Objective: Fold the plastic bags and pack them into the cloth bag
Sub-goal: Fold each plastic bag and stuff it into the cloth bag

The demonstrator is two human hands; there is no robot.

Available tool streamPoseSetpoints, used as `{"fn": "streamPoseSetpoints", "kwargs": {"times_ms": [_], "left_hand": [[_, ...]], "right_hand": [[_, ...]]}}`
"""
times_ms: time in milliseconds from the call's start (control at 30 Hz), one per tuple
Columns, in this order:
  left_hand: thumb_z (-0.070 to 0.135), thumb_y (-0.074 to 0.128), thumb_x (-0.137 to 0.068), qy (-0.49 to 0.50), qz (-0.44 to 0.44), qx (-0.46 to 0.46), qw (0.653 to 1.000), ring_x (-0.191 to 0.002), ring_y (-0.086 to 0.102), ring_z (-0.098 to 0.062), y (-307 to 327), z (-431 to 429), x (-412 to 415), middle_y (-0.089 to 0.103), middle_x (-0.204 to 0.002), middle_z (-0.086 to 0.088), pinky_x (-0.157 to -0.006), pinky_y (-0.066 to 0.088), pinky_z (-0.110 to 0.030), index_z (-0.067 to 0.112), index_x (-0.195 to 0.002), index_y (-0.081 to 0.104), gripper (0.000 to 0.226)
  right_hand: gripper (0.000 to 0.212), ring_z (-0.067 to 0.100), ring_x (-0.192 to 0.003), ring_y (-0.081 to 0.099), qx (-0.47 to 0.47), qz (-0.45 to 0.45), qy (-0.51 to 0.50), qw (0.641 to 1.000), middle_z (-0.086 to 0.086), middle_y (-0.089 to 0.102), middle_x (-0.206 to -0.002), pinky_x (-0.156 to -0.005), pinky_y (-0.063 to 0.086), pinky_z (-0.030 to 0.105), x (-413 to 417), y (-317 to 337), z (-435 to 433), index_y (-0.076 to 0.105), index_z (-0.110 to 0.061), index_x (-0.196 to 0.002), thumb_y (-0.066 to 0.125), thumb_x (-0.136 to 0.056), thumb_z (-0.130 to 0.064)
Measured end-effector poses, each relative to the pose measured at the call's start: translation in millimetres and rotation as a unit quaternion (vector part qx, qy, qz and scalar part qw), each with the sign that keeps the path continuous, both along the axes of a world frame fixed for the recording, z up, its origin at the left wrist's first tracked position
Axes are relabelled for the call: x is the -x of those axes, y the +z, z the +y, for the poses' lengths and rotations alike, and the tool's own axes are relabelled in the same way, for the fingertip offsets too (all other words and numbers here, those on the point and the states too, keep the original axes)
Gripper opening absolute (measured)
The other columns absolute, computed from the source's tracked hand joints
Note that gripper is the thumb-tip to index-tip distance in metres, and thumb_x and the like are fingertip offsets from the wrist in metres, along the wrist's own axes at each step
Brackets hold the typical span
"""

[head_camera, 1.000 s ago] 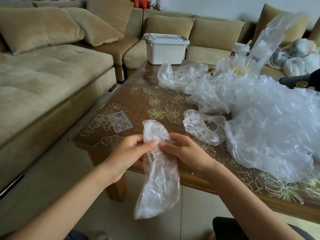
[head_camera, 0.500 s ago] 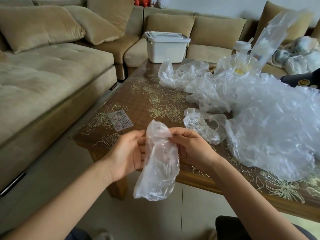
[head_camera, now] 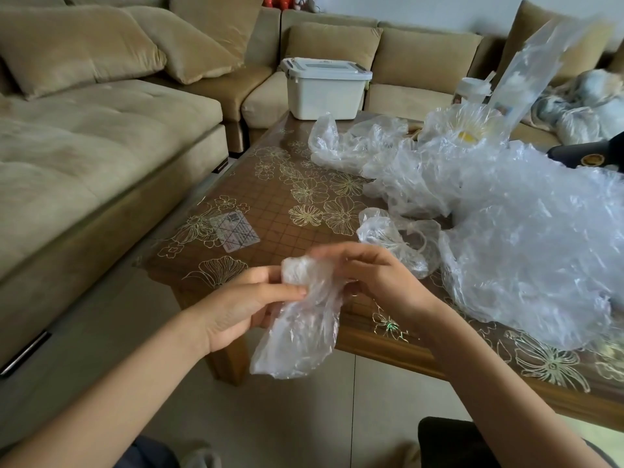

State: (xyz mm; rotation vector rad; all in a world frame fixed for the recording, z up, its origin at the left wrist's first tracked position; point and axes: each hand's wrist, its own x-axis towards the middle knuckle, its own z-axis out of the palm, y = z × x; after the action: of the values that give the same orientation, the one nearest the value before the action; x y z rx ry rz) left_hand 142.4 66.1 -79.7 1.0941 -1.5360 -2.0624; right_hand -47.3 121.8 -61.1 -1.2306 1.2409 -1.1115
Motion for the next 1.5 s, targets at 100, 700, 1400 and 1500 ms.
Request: {"fn": "streamPoseSetpoints", "kwargs": {"times_ms": [100,700,1400,1500], "left_hand": [[0.016,0.076,-0.076,0.045,-0.003,0.044,0.998,-0.099,0.066,-0.028,0,0,3,0.070,-0.106,-0.012,-0.089,0.050,-0.041,0.015,-0.107,0.063,0.033],[0.011,0.061,-0.088,0.160,0.056,0.016,0.985,-0.052,0.061,-0.002,0,4,15,0.067,-0.060,0.007,-0.045,0.045,-0.016,0.015,-0.095,0.065,0.009],[0.019,0.069,-0.074,0.064,0.044,0.135,0.988,-0.098,0.066,-0.015,2,8,19,0.072,-0.102,0.000,-0.081,0.054,-0.027,0.024,-0.108,0.060,0.035],[0.001,0.057,-0.087,0.090,0.078,0.067,0.991,-0.093,0.068,-0.017,6,2,16,0.071,-0.103,-0.007,-0.070,0.056,-0.023,0.013,-0.110,0.059,0.027]], "right_hand": [[0.046,0.024,-0.096,0.065,-0.074,-0.125,-0.033,0.989,0.010,0.063,-0.116,-0.073,0.055,0.033,4,-1,-3,0.041,-0.020,-0.136,0.052,-0.092,-0.016],[0.026,0.021,-0.102,0.050,0.460,0.569,0.004,0.681,0.004,0.062,-0.113,-0.088,0.032,0.031,-29,-43,21,0.056,-0.013,-0.118,0.048,-0.094,-0.020],[0.014,0.004,-0.060,0.039,0.091,0.366,-0.008,0.926,-0.007,0.048,-0.070,-0.058,0.034,0.017,-16,-6,13,0.060,-0.012,-0.076,0.069,-0.082,-0.020],[0.061,0.002,-0.096,0.050,0.107,0.301,-0.105,0.942,-0.005,0.048,-0.110,-0.085,0.042,0.011,-10,-6,13,0.048,-0.021,-0.124,0.080,-0.072,-0.022]]}}
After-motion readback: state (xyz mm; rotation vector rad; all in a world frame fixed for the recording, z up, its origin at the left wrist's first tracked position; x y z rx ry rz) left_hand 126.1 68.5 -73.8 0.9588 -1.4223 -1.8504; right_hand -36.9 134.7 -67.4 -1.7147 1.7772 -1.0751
